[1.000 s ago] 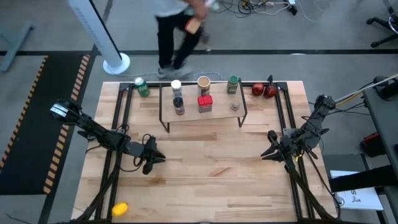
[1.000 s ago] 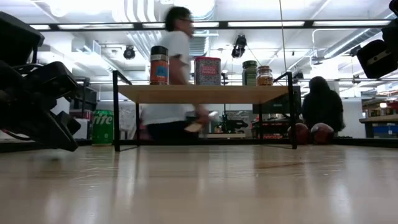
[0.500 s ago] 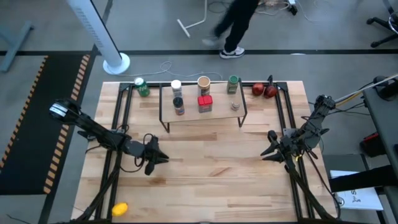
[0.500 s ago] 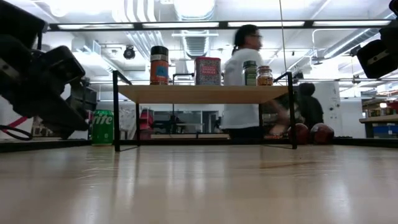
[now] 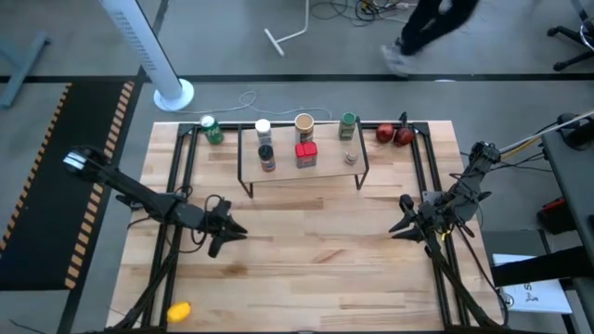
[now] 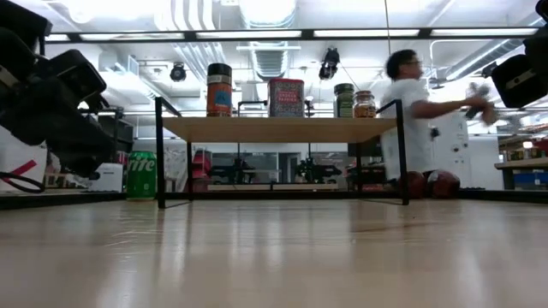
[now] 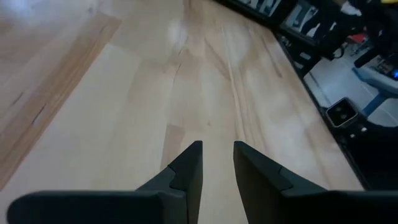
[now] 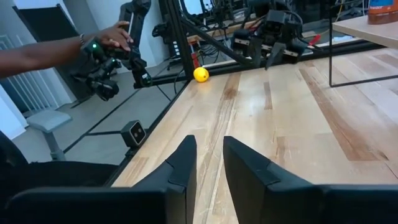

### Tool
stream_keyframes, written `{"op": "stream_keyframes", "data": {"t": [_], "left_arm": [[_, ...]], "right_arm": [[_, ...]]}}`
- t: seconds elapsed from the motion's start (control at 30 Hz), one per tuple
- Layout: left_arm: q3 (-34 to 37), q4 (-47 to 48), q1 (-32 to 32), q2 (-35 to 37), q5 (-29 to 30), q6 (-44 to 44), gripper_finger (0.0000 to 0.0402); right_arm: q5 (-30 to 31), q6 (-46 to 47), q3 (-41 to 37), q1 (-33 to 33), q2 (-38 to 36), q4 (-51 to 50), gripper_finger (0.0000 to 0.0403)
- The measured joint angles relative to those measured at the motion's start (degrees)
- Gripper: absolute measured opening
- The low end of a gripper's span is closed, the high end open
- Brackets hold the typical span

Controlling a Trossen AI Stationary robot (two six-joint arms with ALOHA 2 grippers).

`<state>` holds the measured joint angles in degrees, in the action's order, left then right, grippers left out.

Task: Shelf spices
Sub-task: Return to Home Position

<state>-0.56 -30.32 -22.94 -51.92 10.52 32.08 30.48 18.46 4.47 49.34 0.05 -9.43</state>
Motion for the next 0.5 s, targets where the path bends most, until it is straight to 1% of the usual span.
{"op": "stream_keyframes", "data": {"t": [0.33,0.5], "left_arm": [[0.0,1.9,0.0,9.8,0.0,0.0,0.0078],[0.0,1.8,0.0,14.1,0.0,0.0,0.0078]], "right_arm": [[0.0,0.0,0.0,0.0,0.0,0.0,0.0040],[0.0,0.0,0.0,0.0,0.0,0.0,0.0042]]}}
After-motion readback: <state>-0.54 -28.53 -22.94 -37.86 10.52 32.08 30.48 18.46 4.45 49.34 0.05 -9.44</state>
